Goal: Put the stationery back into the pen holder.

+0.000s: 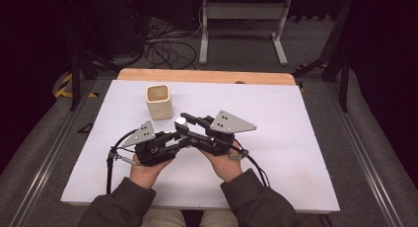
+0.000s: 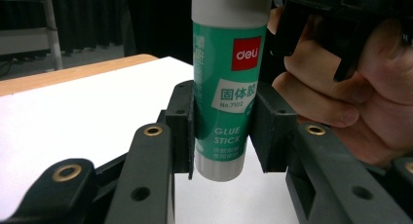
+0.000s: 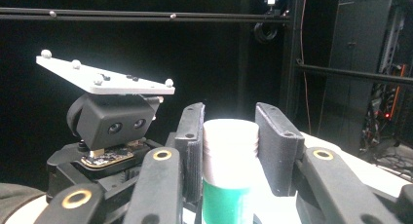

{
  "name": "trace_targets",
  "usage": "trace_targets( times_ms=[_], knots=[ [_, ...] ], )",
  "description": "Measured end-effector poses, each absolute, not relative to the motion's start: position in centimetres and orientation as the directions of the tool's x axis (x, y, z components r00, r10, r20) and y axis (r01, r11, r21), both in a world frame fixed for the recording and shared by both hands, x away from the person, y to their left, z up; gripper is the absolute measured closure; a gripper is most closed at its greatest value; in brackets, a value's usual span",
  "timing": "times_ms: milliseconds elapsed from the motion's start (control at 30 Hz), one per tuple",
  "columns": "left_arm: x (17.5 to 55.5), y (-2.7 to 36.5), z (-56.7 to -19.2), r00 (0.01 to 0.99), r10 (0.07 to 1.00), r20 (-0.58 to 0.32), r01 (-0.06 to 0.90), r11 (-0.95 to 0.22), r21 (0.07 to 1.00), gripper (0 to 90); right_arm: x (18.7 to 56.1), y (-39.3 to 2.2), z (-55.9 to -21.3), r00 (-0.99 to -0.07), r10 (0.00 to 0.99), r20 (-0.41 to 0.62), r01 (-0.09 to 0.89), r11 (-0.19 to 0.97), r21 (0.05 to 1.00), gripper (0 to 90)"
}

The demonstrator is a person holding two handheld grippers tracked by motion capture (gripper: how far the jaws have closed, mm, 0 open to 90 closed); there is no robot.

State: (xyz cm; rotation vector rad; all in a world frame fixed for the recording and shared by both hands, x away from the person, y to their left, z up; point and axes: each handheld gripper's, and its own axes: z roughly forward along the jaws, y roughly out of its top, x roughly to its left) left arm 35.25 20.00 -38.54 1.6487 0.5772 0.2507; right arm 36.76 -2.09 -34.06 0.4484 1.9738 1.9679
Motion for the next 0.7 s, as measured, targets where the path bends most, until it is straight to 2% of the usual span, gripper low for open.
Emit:
trace_targets(
  times_ms=[200, 700],
  knots=[
    [35.4, 20.0, -38.6, 0.84, 0.521, -0.152, 0.227, -0.083, 0.97, 65.7, 37.2, -2.3, -34.1, -0.904, 0.426, 0.025, 0.031, 0.009, 0.999, 63.4],
    [35.6, 20.4, -38.6, 0.822, 0.554, -0.132, 0.226, -0.105, 0.968, 65.7, 37.7, -3.6, -33.7, -0.899, 0.435, 0.055, 0.08, 0.038, 0.996, 49.7]
  ],
)
